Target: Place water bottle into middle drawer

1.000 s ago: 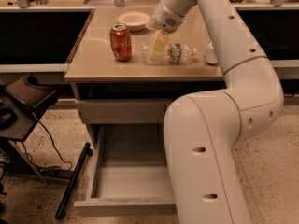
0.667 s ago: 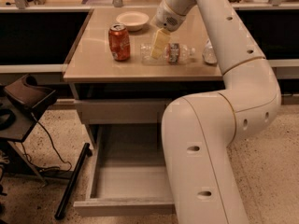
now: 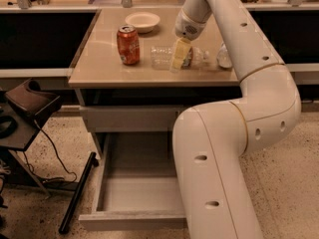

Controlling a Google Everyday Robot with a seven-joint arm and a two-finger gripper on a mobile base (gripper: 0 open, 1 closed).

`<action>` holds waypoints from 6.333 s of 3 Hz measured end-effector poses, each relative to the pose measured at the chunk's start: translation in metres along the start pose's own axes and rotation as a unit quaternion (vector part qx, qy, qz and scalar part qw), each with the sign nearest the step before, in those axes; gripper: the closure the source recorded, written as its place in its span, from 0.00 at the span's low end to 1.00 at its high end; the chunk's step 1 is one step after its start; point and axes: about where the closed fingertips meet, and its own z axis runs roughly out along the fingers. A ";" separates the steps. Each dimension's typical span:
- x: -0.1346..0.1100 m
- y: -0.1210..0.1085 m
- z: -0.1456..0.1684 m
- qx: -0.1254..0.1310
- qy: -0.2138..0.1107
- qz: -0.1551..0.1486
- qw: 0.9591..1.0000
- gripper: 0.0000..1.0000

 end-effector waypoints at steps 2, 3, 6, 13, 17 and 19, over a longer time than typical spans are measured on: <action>0.000 0.000 0.000 0.000 0.000 0.000 1.000 0.19; 0.000 0.000 0.000 0.000 0.000 0.000 1.000 0.43; -0.002 0.020 -0.020 -0.019 -0.040 -0.016 0.999 1.00; -0.048 0.043 0.022 0.010 -0.098 -0.108 0.989 1.00; -0.067 0.015 0.036 0.028 -0.103 -0.125 0.986 1.00; -0.067 0.011 0.038 0.027 -0.103 -0.124 0.987 1.00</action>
Offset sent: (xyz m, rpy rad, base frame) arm 0.0001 0.0000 -0.0001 -0.0002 0.0000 -0.0001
